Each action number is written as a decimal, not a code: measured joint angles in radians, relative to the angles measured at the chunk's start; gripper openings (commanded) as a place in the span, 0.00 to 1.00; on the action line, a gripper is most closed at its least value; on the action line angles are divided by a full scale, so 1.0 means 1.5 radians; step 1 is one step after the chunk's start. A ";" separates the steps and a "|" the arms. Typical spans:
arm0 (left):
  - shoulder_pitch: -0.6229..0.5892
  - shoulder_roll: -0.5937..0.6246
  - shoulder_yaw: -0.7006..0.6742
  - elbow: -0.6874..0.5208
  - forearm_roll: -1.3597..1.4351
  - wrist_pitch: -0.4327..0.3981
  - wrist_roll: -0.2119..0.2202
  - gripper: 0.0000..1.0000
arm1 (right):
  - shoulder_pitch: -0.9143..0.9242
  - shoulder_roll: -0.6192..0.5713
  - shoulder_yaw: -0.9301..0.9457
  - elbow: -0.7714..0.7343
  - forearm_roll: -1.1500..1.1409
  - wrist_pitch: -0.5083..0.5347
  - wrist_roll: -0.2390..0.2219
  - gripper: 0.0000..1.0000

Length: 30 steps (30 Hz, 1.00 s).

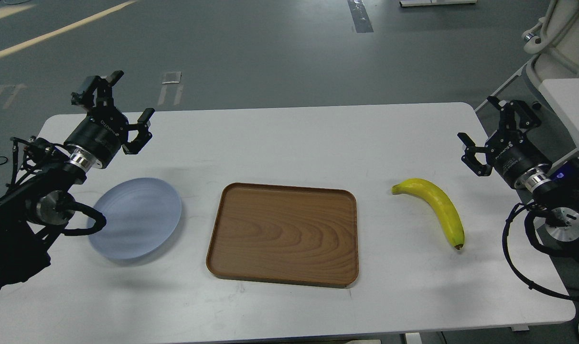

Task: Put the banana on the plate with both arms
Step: 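Move the left gripper outward and down toward the blue plate's rim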

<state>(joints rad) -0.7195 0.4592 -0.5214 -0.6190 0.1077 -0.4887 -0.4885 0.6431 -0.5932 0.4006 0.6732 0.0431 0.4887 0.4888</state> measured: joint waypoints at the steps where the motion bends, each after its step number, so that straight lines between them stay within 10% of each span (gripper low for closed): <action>1: 0.000 0.000 0.000 0.000 0.000 0.000 0.000 1.00 | 0.000 0.000 0.000 0.000 0.000 0.000 0.000 0.99; 19: -0.031 0.054 0.008 0.013 0.056 0.000 0.000 1.00 | 0.002 -0.006 -0.017 -0.002 -0.002 0.000 0.000 1.00; 30: -0.139 0.200 0.010 -0.140 0.636 0.000 0.000 1.00 | 0.007 -0.013 -0.018 -0.004 -0.002 0.000 0.000 1.00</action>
<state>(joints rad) -0.9276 0.7586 -0.5069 -0.8295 1.0614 -0.4894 -0.4889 0.6535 -0.6121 0.3735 0.6674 0.0398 0.4887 0.4888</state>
